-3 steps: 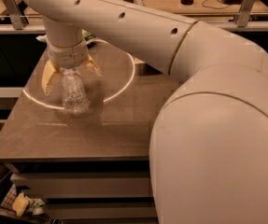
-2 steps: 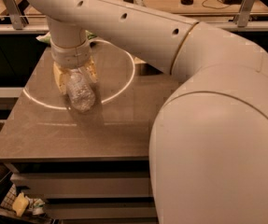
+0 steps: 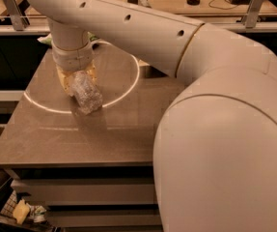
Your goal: Place water bottle upright
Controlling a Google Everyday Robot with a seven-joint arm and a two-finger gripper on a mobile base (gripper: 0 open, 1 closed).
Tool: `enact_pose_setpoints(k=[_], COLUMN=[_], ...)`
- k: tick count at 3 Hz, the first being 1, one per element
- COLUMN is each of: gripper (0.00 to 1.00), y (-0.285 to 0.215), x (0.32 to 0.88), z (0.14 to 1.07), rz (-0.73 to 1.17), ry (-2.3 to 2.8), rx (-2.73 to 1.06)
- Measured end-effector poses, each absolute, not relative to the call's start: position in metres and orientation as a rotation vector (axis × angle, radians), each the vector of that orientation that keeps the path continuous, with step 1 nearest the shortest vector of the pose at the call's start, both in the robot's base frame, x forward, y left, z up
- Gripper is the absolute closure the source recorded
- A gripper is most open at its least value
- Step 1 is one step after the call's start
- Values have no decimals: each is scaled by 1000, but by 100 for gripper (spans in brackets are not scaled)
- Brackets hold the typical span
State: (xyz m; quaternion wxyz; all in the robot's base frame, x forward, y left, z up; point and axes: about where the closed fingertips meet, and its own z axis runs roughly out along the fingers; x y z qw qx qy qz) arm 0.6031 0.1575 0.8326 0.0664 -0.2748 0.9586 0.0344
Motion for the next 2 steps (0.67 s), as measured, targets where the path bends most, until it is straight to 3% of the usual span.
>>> enact_pose_setpoints(k=[1,2], gripper=[100,100], y=[159,159], x=[604,604], z=[831,831], rz=[106,107], ry=[2889,2889], rx=[-830,-830])
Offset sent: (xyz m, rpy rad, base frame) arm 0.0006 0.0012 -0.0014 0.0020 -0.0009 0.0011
